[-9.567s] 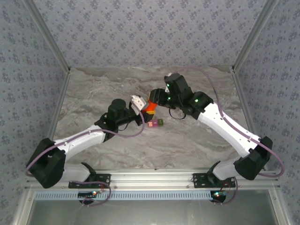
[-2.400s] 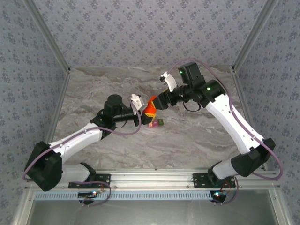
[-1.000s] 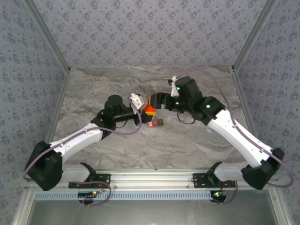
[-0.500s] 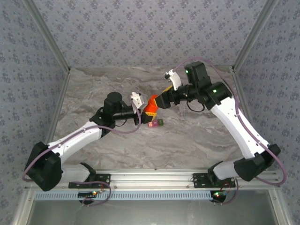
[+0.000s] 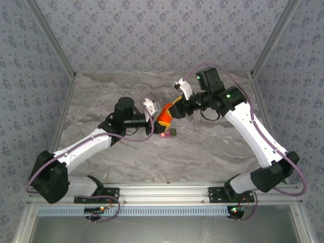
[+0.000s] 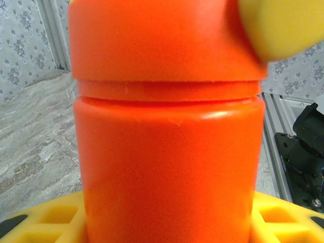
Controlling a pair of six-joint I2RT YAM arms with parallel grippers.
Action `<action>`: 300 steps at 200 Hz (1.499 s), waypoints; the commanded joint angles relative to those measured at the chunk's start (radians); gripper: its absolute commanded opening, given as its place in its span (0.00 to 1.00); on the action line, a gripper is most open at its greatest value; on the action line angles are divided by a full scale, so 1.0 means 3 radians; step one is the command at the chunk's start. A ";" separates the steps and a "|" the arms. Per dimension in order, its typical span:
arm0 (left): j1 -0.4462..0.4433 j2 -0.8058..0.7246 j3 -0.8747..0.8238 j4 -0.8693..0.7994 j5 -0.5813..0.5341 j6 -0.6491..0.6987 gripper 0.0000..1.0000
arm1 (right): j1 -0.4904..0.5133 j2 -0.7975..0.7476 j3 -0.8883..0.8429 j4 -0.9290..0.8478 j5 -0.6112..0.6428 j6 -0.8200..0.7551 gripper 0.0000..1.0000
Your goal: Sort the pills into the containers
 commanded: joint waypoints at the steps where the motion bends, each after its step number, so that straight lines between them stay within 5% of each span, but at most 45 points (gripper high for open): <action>1: 0.0004 0.0014 0.0111 0.0099 0.0090 0.0039 0.00 | -0.0009 0.0020 0.0004 -0.0071 -0.0004 0.0030 0.50; 36: -0.0006 -0.0013 0.0012 0.0320 -0.0474 0.0016 0.00 | 0.0188 0.0033 -0.0222 0.0184 0.0618 0.0893 0.47; 82: -0.0098 0.0062 -0.0183 0.0809 -0.1128 -0.0014 0.00 | 0.0521 -0.0016 -0.0812 0.1093 0.1906 0.2860 0.44; 138: -0.0266 0.0298 -0.0255 0.1211 -0.1440 0.0006 0.00 | 0.0726 0.0066 -0.0995 0.1669 0.2154 0.3746 0.46; 210: -0.0189 0.0125 -0.0267 0.0895 -0.1294 0.0118 0.00 | 0.0308 -0.0744 -0.1188 0.1362 0.1789 0.3164 0.87; 257: 0.0027 -0.0132 -0.0216 0.0497 -0.0429 0.0005 0.00 | -0.0477 -0.0890 -0.1067 0.1411 0.0109 0.1902 0.84; 277: 0.0077 -0.0123 -0.0083 0.0269 -0.0091 -0.0048 0.00 | -0.0437 -0.0689 -0.0729 0.0942 -0.0091 0.1042 0.82; 300: 0.0081 -0.0080 0.0056 0.0047 0.0093 -0.0047 0.00 | -0.0420 -0.0521 -0.0507 0.0722 -0.0302 0.0693 0.82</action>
